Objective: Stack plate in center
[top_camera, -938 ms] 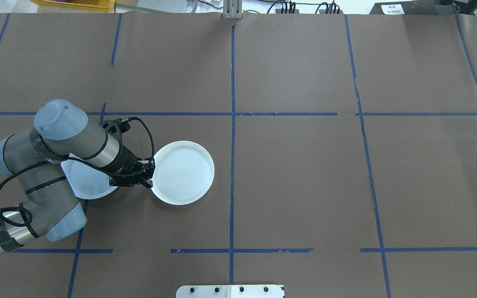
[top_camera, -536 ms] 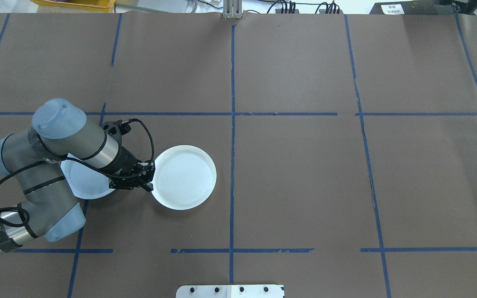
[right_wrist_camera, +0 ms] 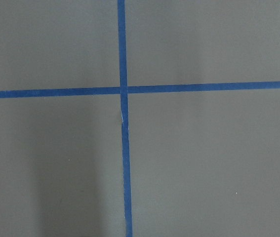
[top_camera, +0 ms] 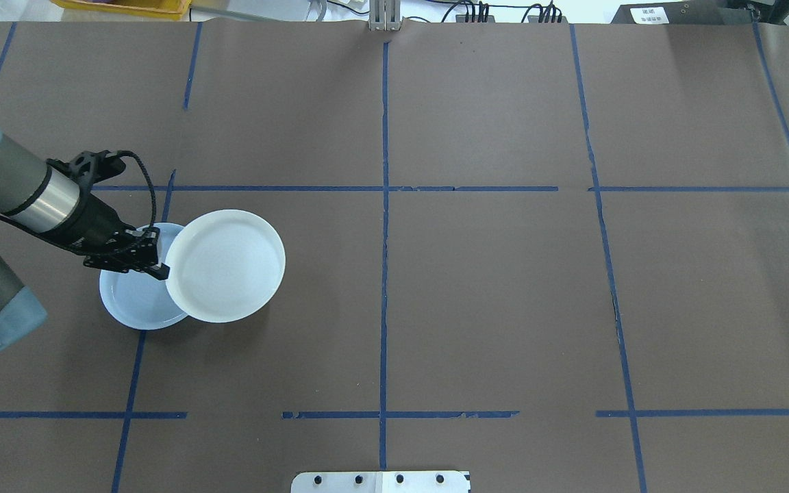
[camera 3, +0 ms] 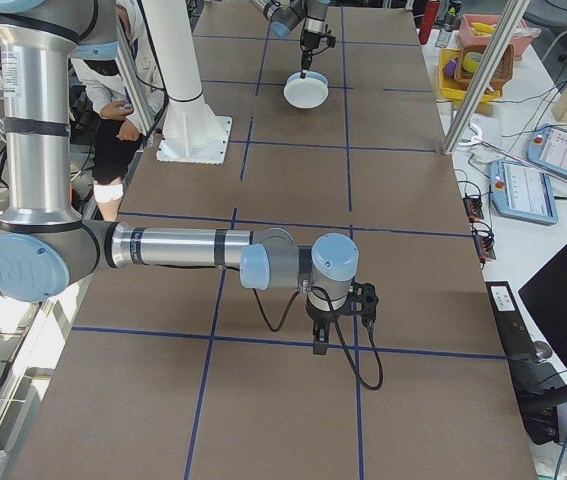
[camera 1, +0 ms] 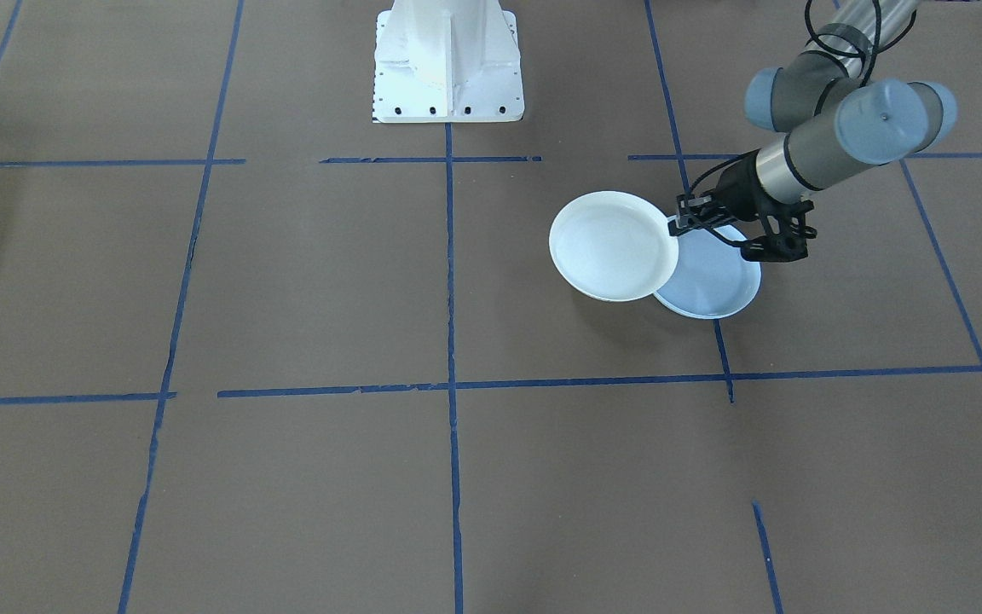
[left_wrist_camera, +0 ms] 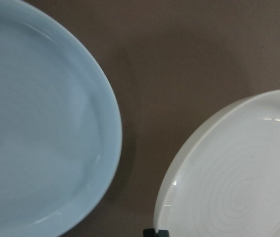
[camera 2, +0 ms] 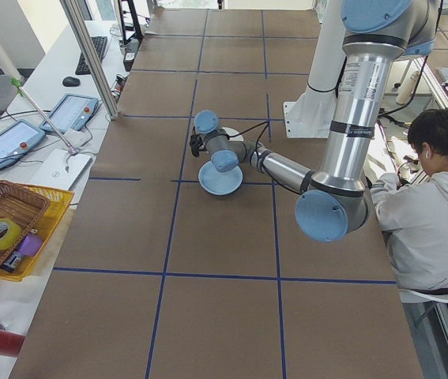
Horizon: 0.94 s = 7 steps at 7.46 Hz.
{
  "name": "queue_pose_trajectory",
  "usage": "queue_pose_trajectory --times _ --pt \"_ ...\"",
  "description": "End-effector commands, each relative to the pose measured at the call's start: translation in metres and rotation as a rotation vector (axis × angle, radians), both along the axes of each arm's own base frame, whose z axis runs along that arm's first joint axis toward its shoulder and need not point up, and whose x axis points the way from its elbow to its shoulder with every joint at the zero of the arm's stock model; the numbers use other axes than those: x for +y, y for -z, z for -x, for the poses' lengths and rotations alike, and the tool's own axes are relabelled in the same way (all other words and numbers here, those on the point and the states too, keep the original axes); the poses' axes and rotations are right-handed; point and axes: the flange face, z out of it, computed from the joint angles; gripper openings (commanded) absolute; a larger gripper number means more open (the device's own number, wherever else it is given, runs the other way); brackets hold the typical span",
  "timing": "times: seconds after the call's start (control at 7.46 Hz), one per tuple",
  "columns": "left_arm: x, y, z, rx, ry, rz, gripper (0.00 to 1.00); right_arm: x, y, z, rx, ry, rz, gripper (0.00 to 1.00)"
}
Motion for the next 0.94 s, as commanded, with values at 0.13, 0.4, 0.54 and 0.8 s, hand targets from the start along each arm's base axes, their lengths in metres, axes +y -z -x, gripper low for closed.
queue_pose_trajectory --times 0.13,0.4,0.54,0.8 --pt "0.003 -0.078 0.063 -0.038 -0.034 -0.081 0.00 0.000 0.000 0.000 0.001 0.001 -0.001 1.00" --pt "0.004 -0.093 0.062 -0.054 -0.039 -0.062 0.06 0.000 0.000 0.000 0.001 0.000 0.000 1.00" --pt "0.004 -0.095 0.061 -0.057 -0.039 -0.062 0.98 0.000 0.000 0.000 0.001 0.001 -0.001 1.00" --pt "0.003 -0.094 0.064 -0.057 -0.028 -0.050 1.00 0.000 0.000 0.000 0.000 0.000 0.000 1.00"
